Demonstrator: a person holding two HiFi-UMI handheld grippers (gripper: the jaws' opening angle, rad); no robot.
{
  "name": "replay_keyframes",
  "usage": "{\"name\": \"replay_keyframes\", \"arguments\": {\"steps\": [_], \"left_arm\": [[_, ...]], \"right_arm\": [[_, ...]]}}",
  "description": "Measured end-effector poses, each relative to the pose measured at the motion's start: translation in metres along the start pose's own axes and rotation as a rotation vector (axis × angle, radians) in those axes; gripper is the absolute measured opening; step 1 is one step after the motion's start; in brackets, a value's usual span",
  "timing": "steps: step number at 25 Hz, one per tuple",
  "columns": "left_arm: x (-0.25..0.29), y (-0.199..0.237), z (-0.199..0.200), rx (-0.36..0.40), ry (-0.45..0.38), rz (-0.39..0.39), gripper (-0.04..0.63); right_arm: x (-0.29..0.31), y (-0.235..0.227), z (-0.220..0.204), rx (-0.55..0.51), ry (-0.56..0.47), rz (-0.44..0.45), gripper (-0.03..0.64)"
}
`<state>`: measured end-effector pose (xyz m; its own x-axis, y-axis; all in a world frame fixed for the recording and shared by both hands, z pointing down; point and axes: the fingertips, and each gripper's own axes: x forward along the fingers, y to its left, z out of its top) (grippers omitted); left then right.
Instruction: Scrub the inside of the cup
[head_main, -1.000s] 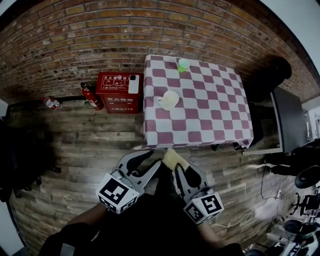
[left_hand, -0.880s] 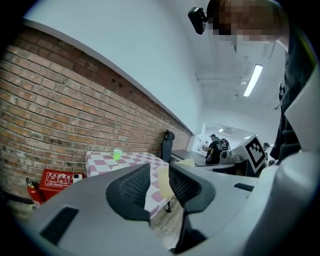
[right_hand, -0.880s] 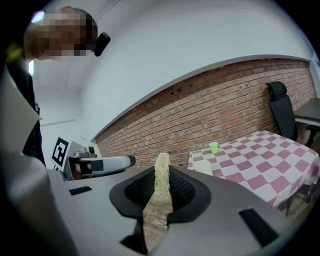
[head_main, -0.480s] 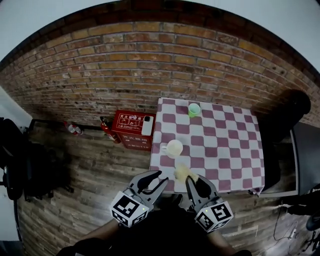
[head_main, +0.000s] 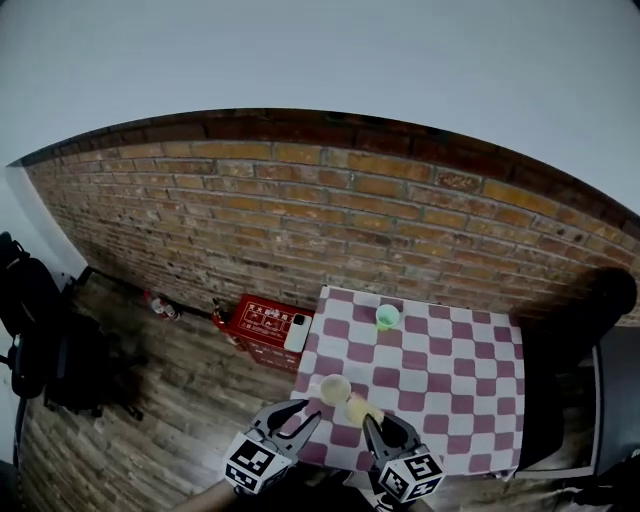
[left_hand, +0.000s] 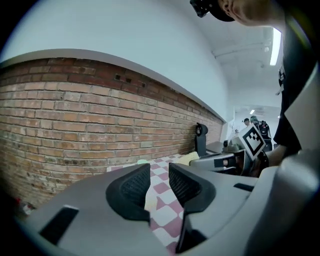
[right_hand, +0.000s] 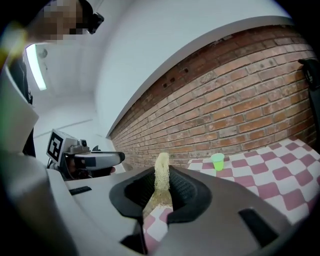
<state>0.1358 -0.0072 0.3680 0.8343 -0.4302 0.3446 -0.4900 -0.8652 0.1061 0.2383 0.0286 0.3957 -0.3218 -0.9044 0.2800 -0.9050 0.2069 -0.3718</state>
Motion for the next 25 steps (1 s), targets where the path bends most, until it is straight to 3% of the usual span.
{"name": "replay_keyframes", "arguments": {"steps": [4,8,12,17,20,25], "left_arm": [[0.020,0.046,-0.017,0.044,0.027,0.018,0.124],[0.049,0.077,-0.054,0.066,0.116,-0.049,0.124],[0.082,0.090,-0.116,0.135,0.271,-0.137,0.126],[0.105,0.095,-0.153,0.240,0.377,-0.261,0.151],[0.113,0.101,-0.167,0.320,0.407,-0.283,0.152],[0.127,0.107,-0.186,0.435,0.451,-0.289,0.150]], "right_arm": [[0.033,-0.016,-0.001,-0.047,0.031,-0.025,0.077],[0.066,-0.036,-0.012,-0.110,0.098,-0.087,0.077],[0.102,-0.049,-0.049,-0.204,0.309,-0.064,0.077],[0.139,-0.039,-0.066,-0.281,0.493,0.031,0.077],[0.155,-0.033,-0.084,-0.329,0.591,0.056,0.077],[0.180,-0.042,-0.122,-0.464,0.766,0.025,0.077]]}}
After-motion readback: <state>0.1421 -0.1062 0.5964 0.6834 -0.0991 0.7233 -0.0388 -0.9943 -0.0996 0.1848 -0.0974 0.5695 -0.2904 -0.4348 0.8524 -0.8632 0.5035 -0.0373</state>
